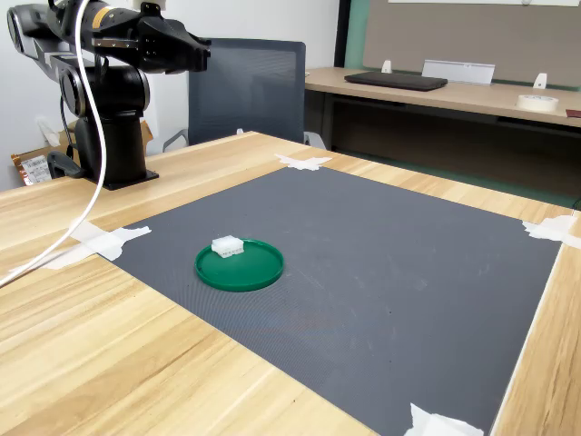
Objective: Grasp a white terminal and put it in the green lid.
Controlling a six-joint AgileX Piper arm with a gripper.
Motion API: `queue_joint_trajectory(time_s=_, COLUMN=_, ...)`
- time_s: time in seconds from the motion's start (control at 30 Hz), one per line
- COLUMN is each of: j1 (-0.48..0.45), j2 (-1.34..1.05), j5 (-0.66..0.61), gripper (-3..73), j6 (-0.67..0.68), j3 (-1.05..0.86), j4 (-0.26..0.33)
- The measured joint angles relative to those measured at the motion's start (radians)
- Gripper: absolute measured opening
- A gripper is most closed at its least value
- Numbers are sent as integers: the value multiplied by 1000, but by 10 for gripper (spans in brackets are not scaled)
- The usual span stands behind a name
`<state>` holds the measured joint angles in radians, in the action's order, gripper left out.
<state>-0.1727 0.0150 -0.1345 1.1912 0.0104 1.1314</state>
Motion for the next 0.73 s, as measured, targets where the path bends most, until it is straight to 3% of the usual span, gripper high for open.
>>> queue_joint_trajectory(time_s=0.73, j1=0, j2=-1, j5=32, gripper=-28, j6=6, j3=0, j4=3)
